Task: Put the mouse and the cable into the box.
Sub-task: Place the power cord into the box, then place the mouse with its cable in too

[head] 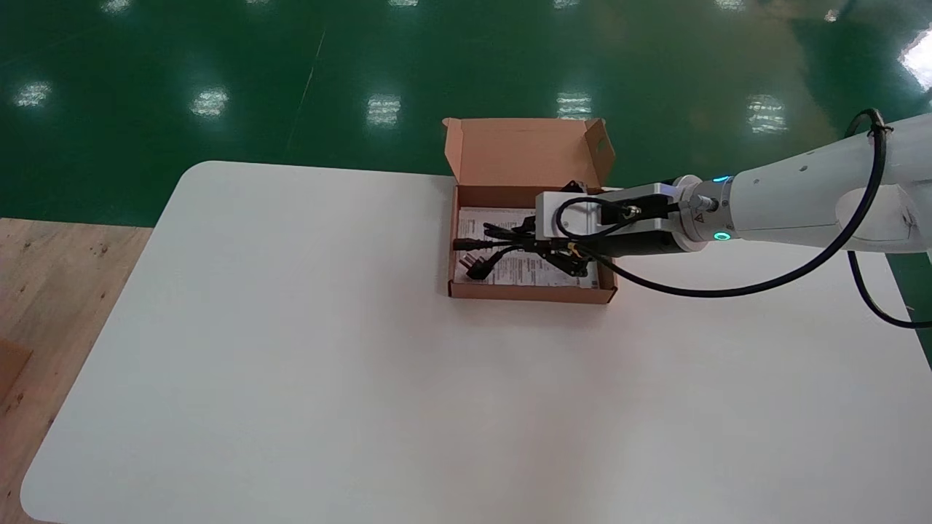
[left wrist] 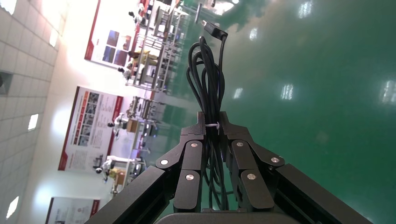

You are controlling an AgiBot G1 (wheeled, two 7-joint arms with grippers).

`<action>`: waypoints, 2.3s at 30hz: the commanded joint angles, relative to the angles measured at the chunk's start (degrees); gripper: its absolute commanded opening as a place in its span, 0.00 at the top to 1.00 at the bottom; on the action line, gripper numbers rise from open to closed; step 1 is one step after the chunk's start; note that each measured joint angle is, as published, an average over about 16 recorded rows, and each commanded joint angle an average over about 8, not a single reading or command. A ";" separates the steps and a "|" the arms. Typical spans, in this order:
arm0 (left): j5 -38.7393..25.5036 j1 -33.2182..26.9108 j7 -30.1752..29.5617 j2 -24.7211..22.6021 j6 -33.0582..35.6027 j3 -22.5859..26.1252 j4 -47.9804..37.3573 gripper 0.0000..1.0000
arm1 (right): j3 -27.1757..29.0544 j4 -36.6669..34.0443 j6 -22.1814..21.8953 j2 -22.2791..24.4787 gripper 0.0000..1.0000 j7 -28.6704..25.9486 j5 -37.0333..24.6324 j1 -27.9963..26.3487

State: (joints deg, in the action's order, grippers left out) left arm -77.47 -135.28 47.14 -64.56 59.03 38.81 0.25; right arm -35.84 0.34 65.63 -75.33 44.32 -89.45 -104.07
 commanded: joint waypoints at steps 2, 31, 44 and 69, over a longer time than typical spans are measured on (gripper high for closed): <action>0.06 0.41 0.06 -0.51 -0.05 -0.04 -0.05 1.00 | -0.02 0.04 0.02 -0.01 0.00 -0.06 -0.02 0.01; 13.26 31.41 -9.07 -14.48 0.37 4.62 22.82 1.00 | -7.00 0.00 8.04 30.40 0.00 -4.50 -10.04 -24.01; 22.46 37.30 -17.83 -14.21 -7.83 21.11 31.73 1.00 | -12.39 0.60 13.75 36.43 0.00 -8.78 -17.86 -31.57; 27.23 37.09 -33.56 -13.75 -18.68 33.77 24.04 0.00 | -16.04 2.26 24.61 36.91 0.00 -13.07 -22.78 -34.57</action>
State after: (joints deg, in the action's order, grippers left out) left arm -50.19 -98.12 13.67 -78.30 40.64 72.35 24.18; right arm -51.84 2.63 90.21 -38.34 31.35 -112.20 -138.70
